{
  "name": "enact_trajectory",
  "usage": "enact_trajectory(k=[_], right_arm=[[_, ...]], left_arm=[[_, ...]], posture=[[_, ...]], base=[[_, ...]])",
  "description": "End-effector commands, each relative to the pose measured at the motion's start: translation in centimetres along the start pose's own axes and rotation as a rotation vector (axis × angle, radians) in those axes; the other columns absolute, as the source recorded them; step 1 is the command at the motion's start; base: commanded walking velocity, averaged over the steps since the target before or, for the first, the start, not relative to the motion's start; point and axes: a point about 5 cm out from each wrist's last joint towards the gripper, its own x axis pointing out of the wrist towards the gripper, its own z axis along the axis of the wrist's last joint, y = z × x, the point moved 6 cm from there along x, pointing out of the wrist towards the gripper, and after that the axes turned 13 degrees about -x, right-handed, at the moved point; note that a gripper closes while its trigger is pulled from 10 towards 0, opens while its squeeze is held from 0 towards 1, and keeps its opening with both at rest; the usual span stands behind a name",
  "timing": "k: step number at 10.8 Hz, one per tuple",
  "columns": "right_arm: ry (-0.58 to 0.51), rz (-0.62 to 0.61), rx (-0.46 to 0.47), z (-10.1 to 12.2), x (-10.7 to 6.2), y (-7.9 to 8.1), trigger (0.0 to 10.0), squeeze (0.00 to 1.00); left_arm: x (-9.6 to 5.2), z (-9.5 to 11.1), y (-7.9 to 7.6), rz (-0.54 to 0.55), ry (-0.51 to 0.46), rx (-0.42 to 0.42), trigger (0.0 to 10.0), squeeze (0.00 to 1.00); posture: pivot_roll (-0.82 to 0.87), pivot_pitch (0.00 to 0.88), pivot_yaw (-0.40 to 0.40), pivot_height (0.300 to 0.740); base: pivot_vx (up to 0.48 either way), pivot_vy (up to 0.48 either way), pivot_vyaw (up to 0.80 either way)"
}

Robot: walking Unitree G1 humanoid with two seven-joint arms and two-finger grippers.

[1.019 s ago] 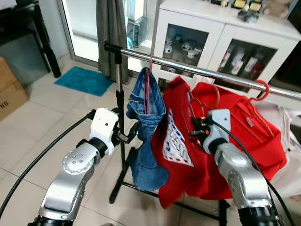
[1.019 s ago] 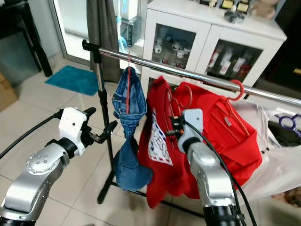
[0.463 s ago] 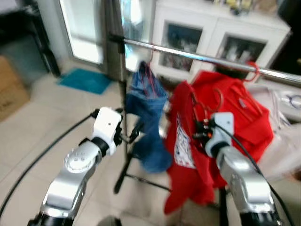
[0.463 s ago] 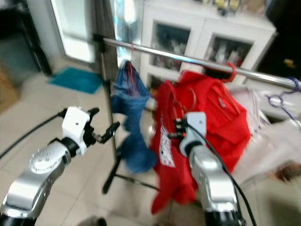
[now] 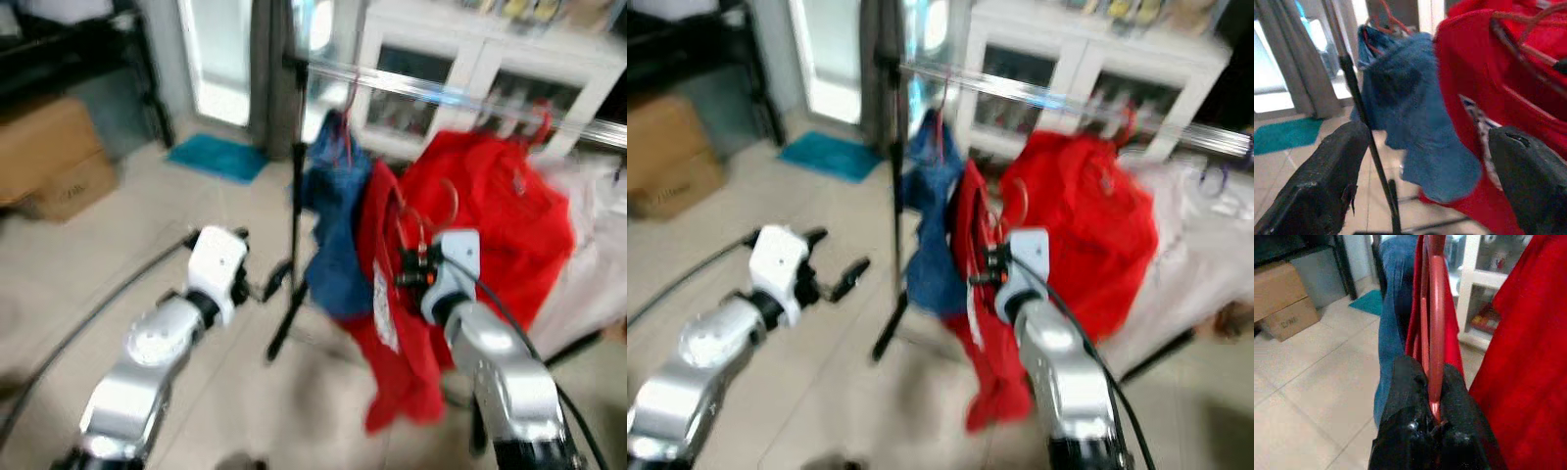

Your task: Hang hanger

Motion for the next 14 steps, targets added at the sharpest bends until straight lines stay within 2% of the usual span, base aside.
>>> enact_trajectory(k=[1,2,3,4,6,9,10,11,12,13,14], right_arm=[[-0.037,-0.002,-0.004,1.1,-0.2,-0.3,0.0,0.0],[-0.038,0.013,-0.008,1.1,-0.2,-0.3,0.0,0.0],[-0.047,0.057,-0.023,1.4,-0.3,0.1,0.0,0.0],[-0.06,0.12,-0.041,1.6,-0.5,0.9,0.0,0.0],[-0.087,0.19,-0.056,2.3,-0.8,1.9,0.0,0.0],[-0.122,0.37,-0.103,2.7,-2.3,4.4,0.0,0.0],[-0.153,0.471,-0.151,3.2,-3.0,5.7,0.0,0.0],[-0.185,0.521,-0.164,3.9,-3.4,6.4,0.0,0.0],[-0.226,0.56,-0.173,4.8,-3.8,6.8,0.0,0.0],[-0.264,0.606,-0.175,5.7,-4.3,7.2,0.0,0.0],[-0.276,0.62,-0.177,6.0,-4.4,7.3,0.0,0.0]], left_arm=[[0.1,0.5,-0.4,-0.025,-0.009,0.003,10.0,0.0],[0.1,0.4,-0.2,-0.011,-0.005,0.009,10.0,0.01],[0.3,0.1,0.3,0.012,0.015,-0.007,10.0,0.31],[0.6,0.4,0.2,-0.005,0.005,0.005,10.0,1.0],[1.2,0.7,0.3,-0.003,0.002,0.007,10.0,1.0],[2.3,1.2,0.4,-0.003,-0.005,-0.011,10.0,1.0],[3.2,1.3,0.3,-0.012,0.003,-0.002,10.0,1.0],[3.9,1.5,0.2,-0.018,0.003,0.0,10.0,0.69],[4.4,1.6,0.2,-0.034,0.006,-0.011,10.0,0.0],[5.1,1.8,0.6,-0.032,0.006,-0.005,10.0,0.0],[5.5,2.1,0.7,-0.036,0.001,0.003,8.7,0.0]], posture=[[-0.05,0.0,-0.054,0.74],[-0.05,0.0,-0.056,0.74],[-0.05,0.0,-0.058,0.74],[-0.05,0.0,-0.062,0.74],[-0.06,0.0,-0.056,0.74],[-0.08,0.0,-0.049,0.74],[-0.08,0.0,-0.048,0.74],[-0.09,0.0,-0.044,0.74],[-0.1,0.0,-0.042,0.74],[-0.1,0.0,-0.043,0.74],[-0.09,0.0,-0.047,0.74]], base=[[0.0,0.0,0.0],[0.0,0.0,0.0],[0.0,0.0,0.0],[0.0,0.0,0.0],[0.0,0.0,0.0],[0.0,0.0,0.0],[0.0,0.0,0.0],[0.0,0.0,0.0],[0.0,0.0,0.0],[0.0,0.0,0.0],[0.0,0.0,0.0]])
